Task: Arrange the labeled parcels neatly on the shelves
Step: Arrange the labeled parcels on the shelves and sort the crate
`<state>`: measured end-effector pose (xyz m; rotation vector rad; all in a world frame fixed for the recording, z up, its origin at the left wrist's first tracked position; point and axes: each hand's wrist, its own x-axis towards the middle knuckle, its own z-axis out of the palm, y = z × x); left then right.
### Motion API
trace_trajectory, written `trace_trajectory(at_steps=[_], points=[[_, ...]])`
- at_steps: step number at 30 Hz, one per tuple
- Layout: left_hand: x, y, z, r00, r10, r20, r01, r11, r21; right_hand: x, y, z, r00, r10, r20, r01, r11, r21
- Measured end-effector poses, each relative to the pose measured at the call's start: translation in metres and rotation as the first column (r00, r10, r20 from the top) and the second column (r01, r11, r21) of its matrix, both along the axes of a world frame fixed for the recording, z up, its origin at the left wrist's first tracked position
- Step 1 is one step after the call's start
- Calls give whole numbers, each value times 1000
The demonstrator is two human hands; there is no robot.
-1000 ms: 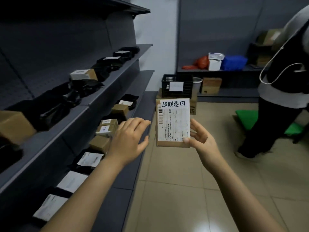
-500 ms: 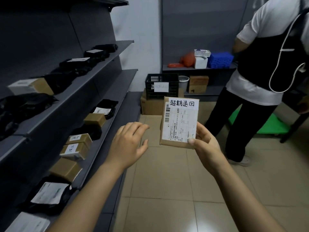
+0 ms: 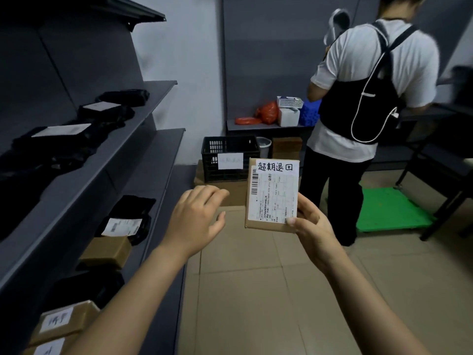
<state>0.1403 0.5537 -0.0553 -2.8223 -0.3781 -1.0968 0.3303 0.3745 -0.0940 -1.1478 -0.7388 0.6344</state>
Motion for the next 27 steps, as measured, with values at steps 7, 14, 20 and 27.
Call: trace_trajectory(at_steps=[7,14,20,27], points=[[91,104,-13,999,-49,-17,48,999,-11,85,91,-16,998,-54,-24,52,995,-85],[216,198,-26,1000,-10,-26,10,1000,-8,215,193,-23,1000,-8,-12,7,994,-112],[311,272,-13,997,60,-52,-60,998,7,326,276,-16,998,66,-23,-68,991,-115],[402,357,-22,998,57,-26,-58,998,-6,416,362,-25,992,100,-71,-109,984,-144]])
